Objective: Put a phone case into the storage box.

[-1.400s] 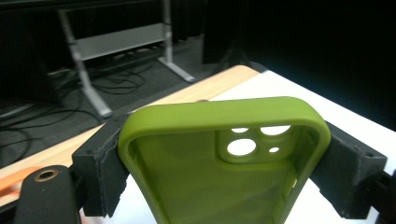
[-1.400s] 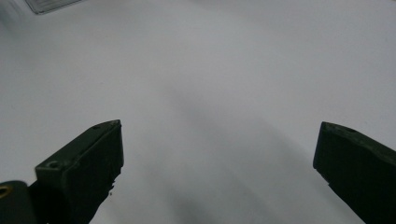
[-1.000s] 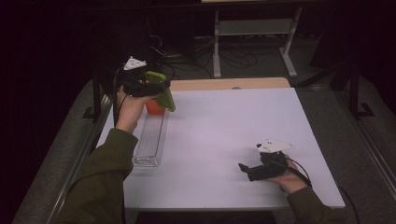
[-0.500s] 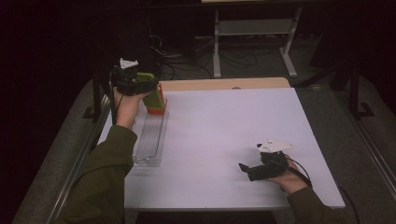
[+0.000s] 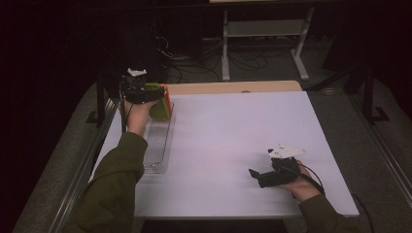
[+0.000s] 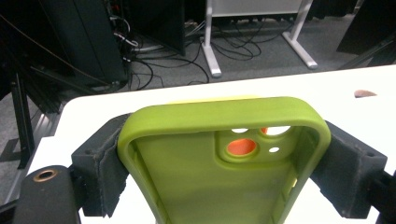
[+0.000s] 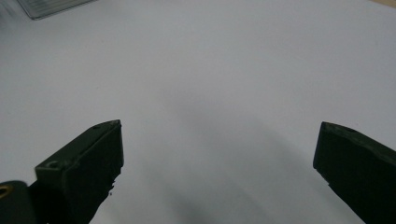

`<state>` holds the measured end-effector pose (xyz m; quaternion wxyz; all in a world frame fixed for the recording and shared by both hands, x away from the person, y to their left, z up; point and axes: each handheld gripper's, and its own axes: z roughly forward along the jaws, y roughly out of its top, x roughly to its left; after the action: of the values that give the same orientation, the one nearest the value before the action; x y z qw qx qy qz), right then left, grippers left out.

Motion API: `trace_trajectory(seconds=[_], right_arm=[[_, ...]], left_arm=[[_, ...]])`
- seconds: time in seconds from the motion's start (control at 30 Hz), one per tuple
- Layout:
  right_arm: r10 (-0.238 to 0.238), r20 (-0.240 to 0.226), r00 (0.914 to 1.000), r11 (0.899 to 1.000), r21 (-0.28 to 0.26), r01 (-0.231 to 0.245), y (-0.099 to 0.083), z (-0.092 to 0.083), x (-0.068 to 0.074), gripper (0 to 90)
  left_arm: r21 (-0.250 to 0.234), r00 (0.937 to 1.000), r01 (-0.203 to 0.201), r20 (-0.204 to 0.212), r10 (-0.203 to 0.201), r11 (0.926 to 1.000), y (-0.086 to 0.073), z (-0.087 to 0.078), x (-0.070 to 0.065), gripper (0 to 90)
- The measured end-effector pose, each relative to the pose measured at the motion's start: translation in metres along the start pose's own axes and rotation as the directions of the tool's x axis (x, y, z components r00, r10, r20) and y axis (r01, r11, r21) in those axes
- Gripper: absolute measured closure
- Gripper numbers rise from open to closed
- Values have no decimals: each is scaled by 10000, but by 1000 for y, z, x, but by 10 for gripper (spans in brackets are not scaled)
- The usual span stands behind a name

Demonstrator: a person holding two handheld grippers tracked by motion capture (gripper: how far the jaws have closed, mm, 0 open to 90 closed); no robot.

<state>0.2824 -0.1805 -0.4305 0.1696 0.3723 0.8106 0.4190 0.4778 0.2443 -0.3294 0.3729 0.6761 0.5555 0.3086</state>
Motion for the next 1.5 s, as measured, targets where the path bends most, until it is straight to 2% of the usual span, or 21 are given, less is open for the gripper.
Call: trace_trajectory(seconds=[0.03, 0.07, 0.1, 0.13, 0.23, 0.27, 0.3, 0.37, 0.47, 0.53, 0.7, 1.03, 1.1, 1.27, 1.37, 1.43, 1.5], right_arm=[[0, -2, 10000, 10000, 0, 0, 0, 0, 0, 10], [-4, 0, 10000, 10000, 0, 4, 0, 0, 0, 10], [-30, 1, 10000, 10000, -13, 30, 0, 0, 0, 10], [-14, -2, 10000, 10000, -12, 14, 0, 0, 0, 10], [-8, 1, 10000, 10000, 0, 8, 0, 0, 0, 10], [-3, 6, 10000, 10000, -16, 3, 0, 0, 0, 10], [10, -6, 10000, 10000, -6, -10, 0, 0, 0, 10], [-21, -10, 10000, 10000, 19, 21, 0, 0, 0, 10], [-19, -10, 10000, 10000, 20, 19, 0, 0, 0, 10], [-35, -6, 10000, 10000, 14, 35, 0, 0, -1, 10], [-26, 21, 10000, 10000, 42, 26, 0, 0, -1, 10], [-13, -9, 10000, 10000, 7, 13, -1, -1, -2, 10], [63, -17, 10000, 10000, 4, -63, -1, -1, -1, 10], [99, 3, 10000, 9999, -37, -99, -1, -2, -1, 10], [-1, 6, 10000, 10000, 9, 1, -2, -2, -1, 10], [41, 3, 10000, 10000, 22, -41, -2, -2, -1, 10], [52, 5, 10000, 10000, 44, -52, -2, -2, -1, 10]], left_arm=[[-28, 10000, 88, -15, -88, 10000, -1, 2, -1, 147], [101, 9999, -82, -87, 83, 9999, -3, 3, -1, 147], [23, 9999, 43, -111, -43, 10000, -4, 5, -2, 147], [205, 9997, -162, -154, 165, 9997, -5, 6, -1, 147], [232, 9999, -29, -131, 32, 9997, -8, 10, -3, 146], [421, 9996, -208, -175, 215, 9989, -9, 11, -2, 146], [289, 9998, -48, -184, 53, 9996, -10, 13, -3, 146], [463, 9996, -185, -223, 196, 9988, -12, 15, -3, 145], [467, 9995, -113, -294, 127, 9988, -13, 19, -4, 145], [479, 9989, -264, -364, 281, 9985, -13, 21, -4, 145], [529, 9982, -309, -505, 335, 9981, -15, 26, -5, 143], [209, 9969, -332, -701, 346, 9992, -17, 34, -10, 134], [226, 9959, -468, -764, 484, 9986, -17, 35, -10, 131], [88, 9970, -282, -722, 287, 9996, -18, 37, -10, 88], [-20, 9969, -361, -701, 359, 9993, -18, 37, -8, 37], [-102, 9982, -262, -551, 256, 9996, -18, 36, -7, 18], [-176, 9984, -383, -418, 375, 9991, -17, 36, -6, 5]])
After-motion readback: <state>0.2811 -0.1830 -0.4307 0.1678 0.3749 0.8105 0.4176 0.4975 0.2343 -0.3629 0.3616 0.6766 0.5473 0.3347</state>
